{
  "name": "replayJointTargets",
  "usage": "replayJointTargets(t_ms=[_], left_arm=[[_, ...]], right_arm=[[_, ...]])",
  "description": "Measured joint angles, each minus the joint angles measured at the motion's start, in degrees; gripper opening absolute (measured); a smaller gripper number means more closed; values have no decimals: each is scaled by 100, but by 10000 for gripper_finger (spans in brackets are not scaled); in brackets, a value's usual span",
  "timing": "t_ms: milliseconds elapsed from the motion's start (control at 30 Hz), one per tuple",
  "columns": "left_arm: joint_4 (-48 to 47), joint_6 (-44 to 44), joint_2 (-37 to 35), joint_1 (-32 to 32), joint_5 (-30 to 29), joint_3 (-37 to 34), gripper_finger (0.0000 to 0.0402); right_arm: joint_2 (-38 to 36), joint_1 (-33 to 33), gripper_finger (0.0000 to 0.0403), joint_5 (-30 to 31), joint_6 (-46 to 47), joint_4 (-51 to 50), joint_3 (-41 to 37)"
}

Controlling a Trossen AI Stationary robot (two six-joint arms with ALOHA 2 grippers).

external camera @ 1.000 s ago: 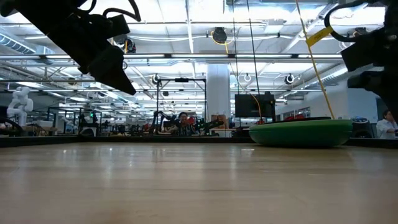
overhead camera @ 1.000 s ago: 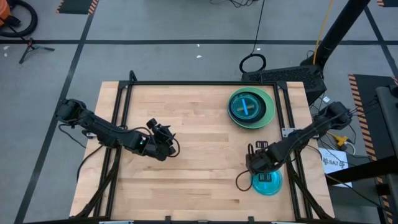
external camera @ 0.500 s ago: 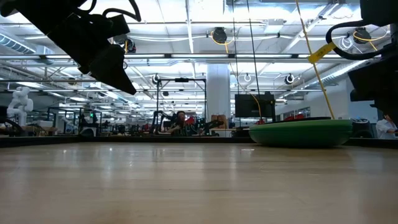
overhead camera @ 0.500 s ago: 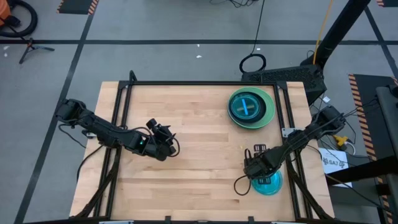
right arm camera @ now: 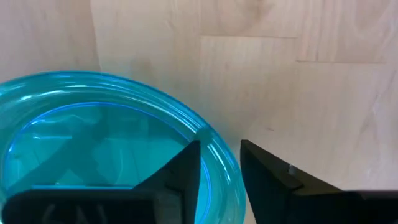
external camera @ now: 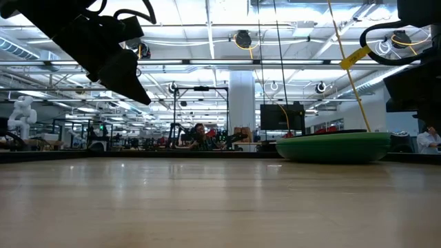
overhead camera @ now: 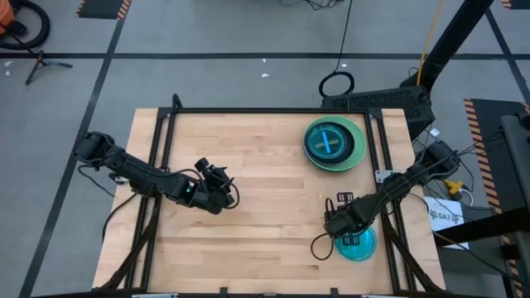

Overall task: Stack plastic plates
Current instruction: Stack the transparent blue plate on the transparent blue plate

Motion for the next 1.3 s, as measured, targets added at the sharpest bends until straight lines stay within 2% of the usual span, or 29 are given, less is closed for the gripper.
replayJointTargets(t_ms=[567, 800, 1033, 1300], left_arm=[[-6, 120, 0, 0, 1, 0, 214], [-7, 184, 0, 0, 1, 0, 214], [4, 212, 0, -1, 0, 0, 214], [10, 216, 0, 0, 0, 2, 214]], right_arm=[[-9, -386, 16, -11, -26, 15, 6], [-230, -573, 2, 91, -60, 13, 87], [-680, -920, 1, 1094, -43, 63, 298], [-1375, -1856, 1, 2097, -529, -19, 848]])
